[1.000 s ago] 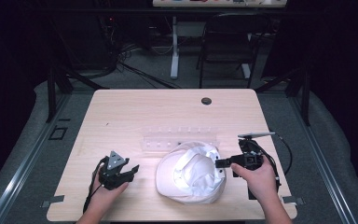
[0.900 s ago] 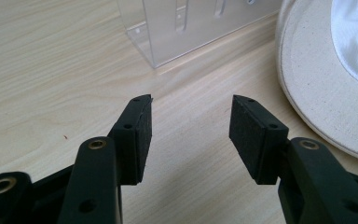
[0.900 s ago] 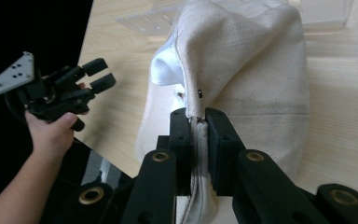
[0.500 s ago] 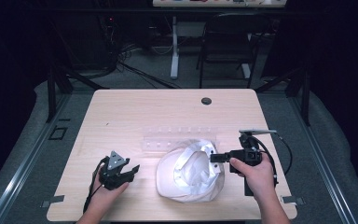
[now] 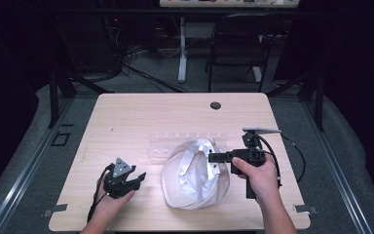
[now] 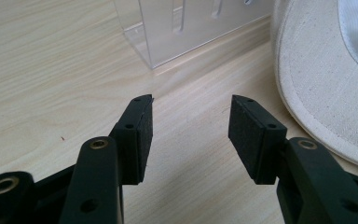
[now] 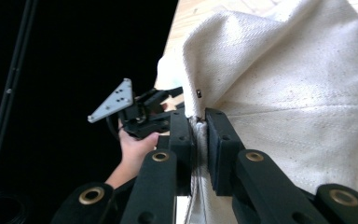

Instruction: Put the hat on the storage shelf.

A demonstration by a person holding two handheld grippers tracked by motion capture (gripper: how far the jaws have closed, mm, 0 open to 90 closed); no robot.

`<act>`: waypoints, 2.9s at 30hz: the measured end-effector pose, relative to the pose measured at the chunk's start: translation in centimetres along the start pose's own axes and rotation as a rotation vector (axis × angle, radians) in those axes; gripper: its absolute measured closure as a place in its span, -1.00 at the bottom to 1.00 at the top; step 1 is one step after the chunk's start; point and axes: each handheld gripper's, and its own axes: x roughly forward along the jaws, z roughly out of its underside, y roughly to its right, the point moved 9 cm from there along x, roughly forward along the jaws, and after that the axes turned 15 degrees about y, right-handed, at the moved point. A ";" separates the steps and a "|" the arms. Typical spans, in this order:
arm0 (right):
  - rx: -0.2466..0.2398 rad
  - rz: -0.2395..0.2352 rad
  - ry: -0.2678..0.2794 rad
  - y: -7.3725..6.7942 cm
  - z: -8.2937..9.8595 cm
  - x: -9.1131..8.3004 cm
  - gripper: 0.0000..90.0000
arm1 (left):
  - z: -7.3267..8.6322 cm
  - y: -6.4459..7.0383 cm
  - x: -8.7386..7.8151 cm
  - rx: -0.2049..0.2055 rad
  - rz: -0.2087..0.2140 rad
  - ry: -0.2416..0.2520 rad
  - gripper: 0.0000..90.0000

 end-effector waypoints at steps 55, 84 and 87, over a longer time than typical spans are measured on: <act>0.138 -0.092 0.020 -5.4 -10.0 0.2 0.83 | -0.7 2.2 -0.3 0.026 0.057 0.028 0.12; 0.121 0.047 0.101 -7.6 -15.2 2.4 0.82 | -6.7 8.5 2.7 0.125 0.174 0.117 0.10; 0.120 0.050 0.105 -7.9 -15.5 2.7 0.82 | -8.1 10.0 3.7 0.143 0.210 0.137 0.08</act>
